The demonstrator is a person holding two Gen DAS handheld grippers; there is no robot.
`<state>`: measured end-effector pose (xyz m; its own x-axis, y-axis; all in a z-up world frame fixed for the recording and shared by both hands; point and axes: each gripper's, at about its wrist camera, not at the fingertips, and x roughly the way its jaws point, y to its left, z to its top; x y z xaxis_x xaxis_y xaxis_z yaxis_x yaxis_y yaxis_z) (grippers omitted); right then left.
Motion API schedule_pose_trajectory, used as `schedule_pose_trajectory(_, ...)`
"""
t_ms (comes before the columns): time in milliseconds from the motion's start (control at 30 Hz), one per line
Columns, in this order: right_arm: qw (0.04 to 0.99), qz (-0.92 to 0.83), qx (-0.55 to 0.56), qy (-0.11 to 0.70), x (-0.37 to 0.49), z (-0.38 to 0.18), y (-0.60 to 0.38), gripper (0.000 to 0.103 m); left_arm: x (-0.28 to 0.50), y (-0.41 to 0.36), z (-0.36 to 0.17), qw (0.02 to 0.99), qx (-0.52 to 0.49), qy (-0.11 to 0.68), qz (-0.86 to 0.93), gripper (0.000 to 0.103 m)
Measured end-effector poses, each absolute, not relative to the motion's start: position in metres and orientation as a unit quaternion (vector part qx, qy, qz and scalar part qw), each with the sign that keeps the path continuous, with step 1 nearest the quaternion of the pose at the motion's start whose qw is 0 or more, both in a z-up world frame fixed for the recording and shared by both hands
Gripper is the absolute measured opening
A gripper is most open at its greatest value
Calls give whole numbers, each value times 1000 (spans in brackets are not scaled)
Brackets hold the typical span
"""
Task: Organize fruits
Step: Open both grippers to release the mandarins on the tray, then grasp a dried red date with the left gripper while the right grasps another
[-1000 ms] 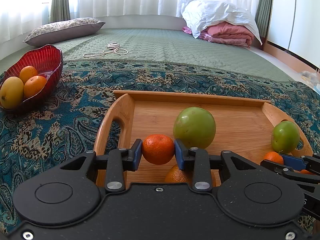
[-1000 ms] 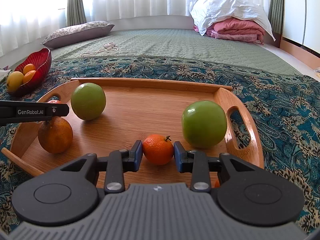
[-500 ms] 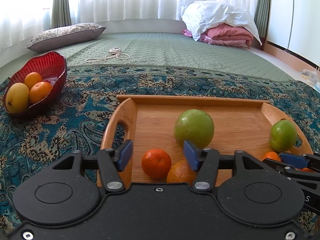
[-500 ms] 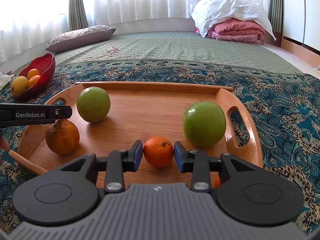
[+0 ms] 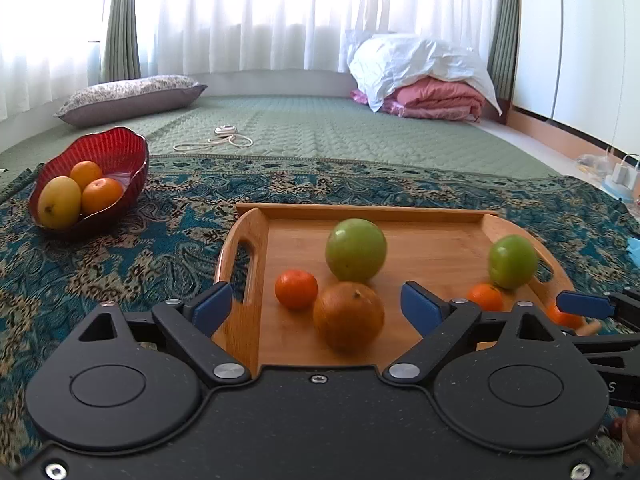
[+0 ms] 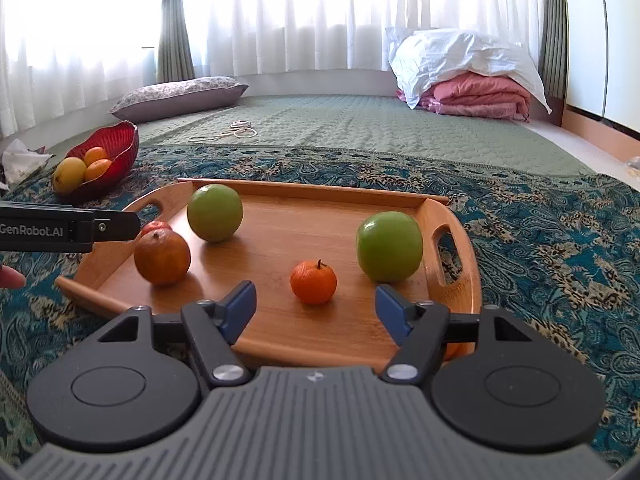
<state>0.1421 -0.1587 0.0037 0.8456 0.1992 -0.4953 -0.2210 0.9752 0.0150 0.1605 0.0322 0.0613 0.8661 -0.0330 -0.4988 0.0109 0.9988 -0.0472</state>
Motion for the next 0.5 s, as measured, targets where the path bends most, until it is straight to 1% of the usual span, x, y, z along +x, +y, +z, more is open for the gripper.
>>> schedule_pose_trajectory(33, 961, 111, -26, 253, 137, 4, -159, 82, 153, 30, 60, 966, -22, 256, -12, 95)
schedule_pose_trajectory(133, 962, 113, -42, 246, 122, 2, -160, 85, 131, 23, 55, 966, -21, 257, -18, 96)
schedule_pose_trajectory(233, 962, 113, -58, 242, 108, -1, -161, 86, 111, 14, 46, 965, -19, 261, -20, 100)
schedule_pose_trajectory(500, 964, 103, -82, 233, 68, -19, -161, 90, 66, -7, 17, 963, 1, 265, -39, 103)
